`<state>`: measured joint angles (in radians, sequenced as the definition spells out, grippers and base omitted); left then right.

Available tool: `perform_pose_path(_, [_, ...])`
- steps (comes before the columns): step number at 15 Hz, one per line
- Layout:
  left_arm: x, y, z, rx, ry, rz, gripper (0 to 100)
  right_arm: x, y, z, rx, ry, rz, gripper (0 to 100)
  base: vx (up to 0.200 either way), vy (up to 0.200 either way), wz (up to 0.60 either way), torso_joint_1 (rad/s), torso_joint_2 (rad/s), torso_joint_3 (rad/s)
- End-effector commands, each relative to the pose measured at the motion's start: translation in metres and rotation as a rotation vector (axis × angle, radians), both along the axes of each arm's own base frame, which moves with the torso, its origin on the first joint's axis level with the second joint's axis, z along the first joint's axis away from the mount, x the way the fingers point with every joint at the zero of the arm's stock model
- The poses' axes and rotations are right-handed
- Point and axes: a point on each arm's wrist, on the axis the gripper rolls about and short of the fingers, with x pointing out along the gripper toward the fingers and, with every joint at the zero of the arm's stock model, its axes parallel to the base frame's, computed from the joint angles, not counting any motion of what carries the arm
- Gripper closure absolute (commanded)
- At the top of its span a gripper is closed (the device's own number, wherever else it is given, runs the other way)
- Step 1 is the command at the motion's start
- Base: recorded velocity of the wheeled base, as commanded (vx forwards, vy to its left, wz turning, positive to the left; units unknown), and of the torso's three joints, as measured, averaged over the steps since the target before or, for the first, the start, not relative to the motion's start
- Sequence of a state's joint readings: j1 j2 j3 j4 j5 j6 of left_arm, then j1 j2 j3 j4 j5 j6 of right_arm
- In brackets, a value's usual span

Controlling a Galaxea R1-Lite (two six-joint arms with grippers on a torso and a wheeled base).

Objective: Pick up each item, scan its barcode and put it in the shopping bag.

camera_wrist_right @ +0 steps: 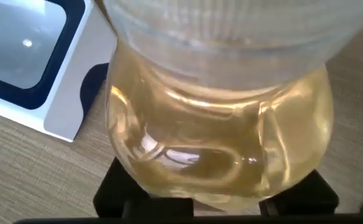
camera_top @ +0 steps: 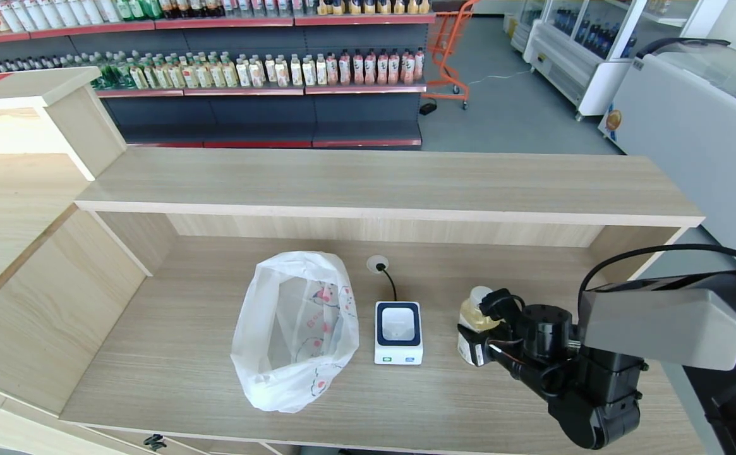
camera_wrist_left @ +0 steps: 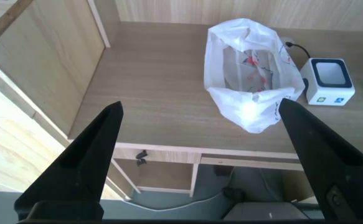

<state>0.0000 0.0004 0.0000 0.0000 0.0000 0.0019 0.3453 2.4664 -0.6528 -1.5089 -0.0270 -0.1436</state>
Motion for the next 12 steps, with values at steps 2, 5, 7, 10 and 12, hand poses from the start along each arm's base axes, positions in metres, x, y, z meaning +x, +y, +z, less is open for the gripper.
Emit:
perform_pose_path(2, [0.0,0.0,0.0,0.0,0.001,0.0,0,0.009,0.0,0.01,0.02,-0.057,-0.008,100,0.0,0.0,0.0,0.0,0.0,0.0])
perform_pose_path(5, [0.0,0.0,0.0,0.0,0.001,0.0,0,0.006,-0.004,0.011,0.018,-0.053,-0.017,100,0.0,0.0,0.0,0.0,0.0,0.0])
perform_pose_path(7, [0.0,0.0,0.0,0.0,0.001,0.0,0,-0.002,-0.011,0.024,0.039,-0.059,-0.014,100,0.0,0.0,0.0,0.0,0.0,0.0])
perform_pose_path(10, [0.0,0.0,0.0,0.001,0.001,0.0,0,-0.03,-0.038,0.105,0.213,-0.124,0.024,100,0.0,0.0,0.0,0.0,0.0,0.0])
perform_pose_path(12, [0.0,0.0,0.0,0.0,0.0,0.0,0,-0.077,-0.058,0.177,0.297,-0.08,0.159,100,0.0,0.0,0.0,0.0,0.0,0.0])
